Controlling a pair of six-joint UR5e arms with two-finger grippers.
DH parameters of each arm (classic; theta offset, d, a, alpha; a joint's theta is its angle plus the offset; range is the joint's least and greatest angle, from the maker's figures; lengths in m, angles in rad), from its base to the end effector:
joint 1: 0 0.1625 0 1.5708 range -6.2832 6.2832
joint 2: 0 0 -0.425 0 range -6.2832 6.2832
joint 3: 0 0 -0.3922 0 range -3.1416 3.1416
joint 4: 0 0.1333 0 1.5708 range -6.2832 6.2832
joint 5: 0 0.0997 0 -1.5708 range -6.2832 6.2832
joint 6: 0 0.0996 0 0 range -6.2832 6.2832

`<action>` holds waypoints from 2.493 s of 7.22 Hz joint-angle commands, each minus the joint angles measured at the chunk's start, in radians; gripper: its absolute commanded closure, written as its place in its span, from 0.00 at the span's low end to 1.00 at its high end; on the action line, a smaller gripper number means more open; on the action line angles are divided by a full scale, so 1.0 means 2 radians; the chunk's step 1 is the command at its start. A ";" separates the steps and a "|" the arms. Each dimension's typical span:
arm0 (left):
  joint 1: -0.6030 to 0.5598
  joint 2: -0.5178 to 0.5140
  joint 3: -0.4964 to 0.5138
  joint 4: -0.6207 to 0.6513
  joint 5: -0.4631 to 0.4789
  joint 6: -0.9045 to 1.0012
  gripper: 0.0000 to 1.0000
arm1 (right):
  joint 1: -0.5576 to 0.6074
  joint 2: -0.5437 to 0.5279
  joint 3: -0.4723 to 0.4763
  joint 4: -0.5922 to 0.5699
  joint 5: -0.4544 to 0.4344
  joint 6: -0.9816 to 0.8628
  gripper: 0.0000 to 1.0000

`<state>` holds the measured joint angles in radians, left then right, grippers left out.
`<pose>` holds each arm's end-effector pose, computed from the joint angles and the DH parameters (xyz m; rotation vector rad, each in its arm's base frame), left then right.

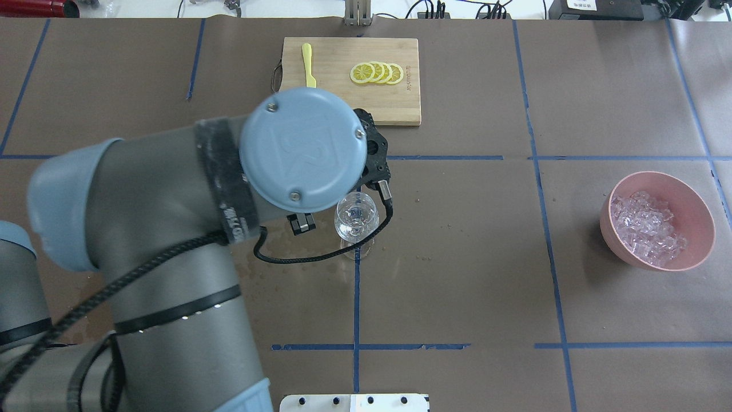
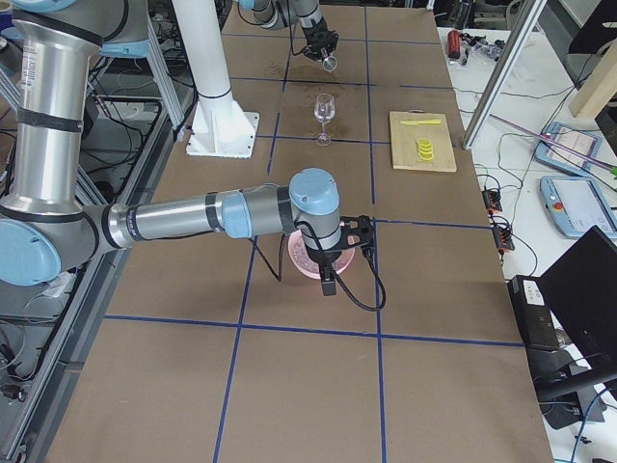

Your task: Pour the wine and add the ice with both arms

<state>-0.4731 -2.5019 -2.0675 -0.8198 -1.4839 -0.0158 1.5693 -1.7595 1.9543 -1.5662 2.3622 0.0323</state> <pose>0.4131 -0.3709 0.0429 0.6468 0.2996 1.0088 0.0618 -0.4167 0.5529 0.1755 -0.7917 -0.0498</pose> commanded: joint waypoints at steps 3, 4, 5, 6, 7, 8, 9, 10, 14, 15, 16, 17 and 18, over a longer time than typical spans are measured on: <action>-0.058 0.211 -0.092 -0.282 -0.006 0.050 1.00 | 0.000 -0.001 0.001 0.001 0.000 0.000 0.00; -0.059 0.244 -0.101 -0.328 -0.017 0.047 1.00 | 0.000 0.000 0.002 0.001 0.000 0.000 0.00; -0.070 0.268 -0.103 -0.367 -0.020 0.033 1.00 | 0.000 0.000 0.002 0.001 0.000 0.000 0.00; -0.076 0.306 -0.107 -0.427 -0.034 -0.015 1.00 | 0.000 -0.001 0.002 0.001 0.000 0.000 0.00; -0.076 0.355 -0.106 -0.510 -0.036 -0.052 1.00 | 0.000 -0.001 0.002 0.001 0.000 0.000 0.00; -0.076 0.420 -0.103 -0.612 -0.034 -0.072 1.00 | 0.000 -0.001 0.002 0.001 0.000 0.000 0.00; -0.076 0.483 -0.092 -0.710 -0.029 -0.108 1.00 | 0.000 -0.001 0.002 0.001 0.000 0.000 0.00; -0.075 0.522 -0.069 -0.778 0.027 -0.138 1.00 | 0.000 -0.001 0.002 0.001 0.000 -0.001 0.00; -0.051 0.594 0.054 -1.023 0.112 -0.240 1.00 | 0.000 -0.001 0.005 0.001 0.000 0.000 0.00; -0.018 0.594 0.067 -1.028 0.154 -0.279 1.00 | 0.000 -0.001 0.005 0.001 0.000 -0.001 0.00; 0.020 0.594 0.086 -1.049 0.201 -0.321 1.00 | 0.000 -0.001 0.005 0.002 0.000 -0.001 0.00; 0.050 0.594 0.108 -1.063 0.239 -0.355 1.00 | 0.000 -0.001 0.005 0.002 0.000 -0.001 0.00; 0.081 0.594 0.120 -1.067 0.278 -0.397 1.00 | 0.000 -0.001 0.005 0.002 0.000 -0.001 0.00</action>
<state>-0.3887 -1.3136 -1.8654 -2.9333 -1.0255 -0.7121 1.5692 -1.7610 1.9635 -1.5633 2.3623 0.0307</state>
